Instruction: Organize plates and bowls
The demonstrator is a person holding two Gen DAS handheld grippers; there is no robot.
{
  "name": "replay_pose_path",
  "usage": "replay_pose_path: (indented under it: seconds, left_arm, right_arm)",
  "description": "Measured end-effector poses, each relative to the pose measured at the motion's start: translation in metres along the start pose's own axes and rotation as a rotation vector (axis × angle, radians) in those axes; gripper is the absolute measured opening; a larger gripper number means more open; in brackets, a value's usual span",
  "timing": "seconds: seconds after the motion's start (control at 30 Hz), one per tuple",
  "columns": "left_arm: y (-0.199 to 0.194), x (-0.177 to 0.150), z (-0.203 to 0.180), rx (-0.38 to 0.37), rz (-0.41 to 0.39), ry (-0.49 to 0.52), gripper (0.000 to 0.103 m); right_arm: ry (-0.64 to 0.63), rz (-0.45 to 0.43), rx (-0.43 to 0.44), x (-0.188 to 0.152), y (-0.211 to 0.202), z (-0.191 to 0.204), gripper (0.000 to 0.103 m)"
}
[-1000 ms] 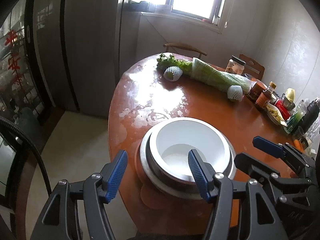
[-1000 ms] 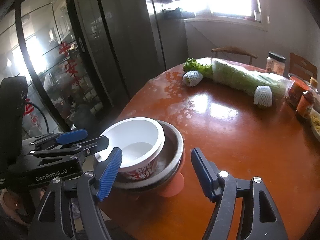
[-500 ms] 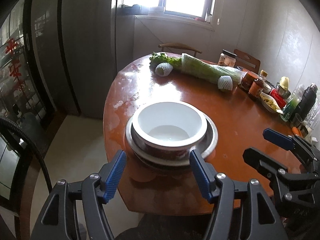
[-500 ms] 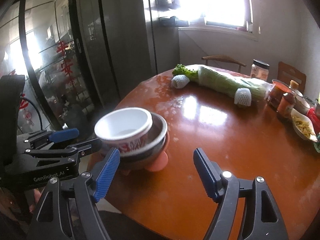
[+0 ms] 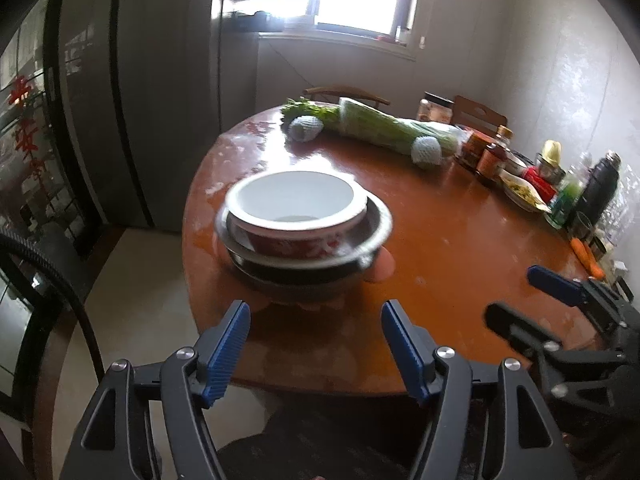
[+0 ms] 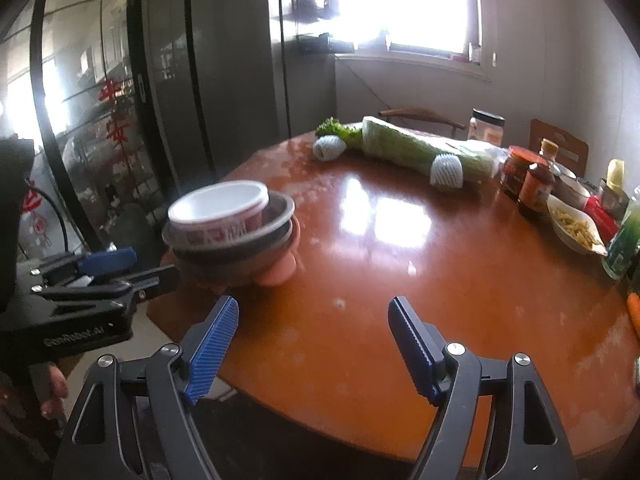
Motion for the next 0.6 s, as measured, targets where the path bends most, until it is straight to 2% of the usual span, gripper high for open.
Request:
replay_pose_path:
  seconds: [0.27, 0.6]
  left_arm:
    - [0.004, -0.016, -0.008, 0.008, 0.030, -0.026, 0.071]
    - [0.007, -0.021, -0.009, 0.002, 0.040, -0.031, 0.071]
  right_arm:
    - [0.000, 0.024, 0.006, -0.023, 0.001, 0.004, 0.079]
    - [-0.004, 0.011, 0.002, -0.026, -0.001, 0.009, 0.079]
Point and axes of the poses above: each gripper's, at about its wrist camera, not at the fingertips, and y roughly the way its jaws point, z to its left, x to its top, the point moved 3 cm from there along y, roughly the way its jaws point, and after that the axes turned 13 degrees about y, right-handed, at the moved point
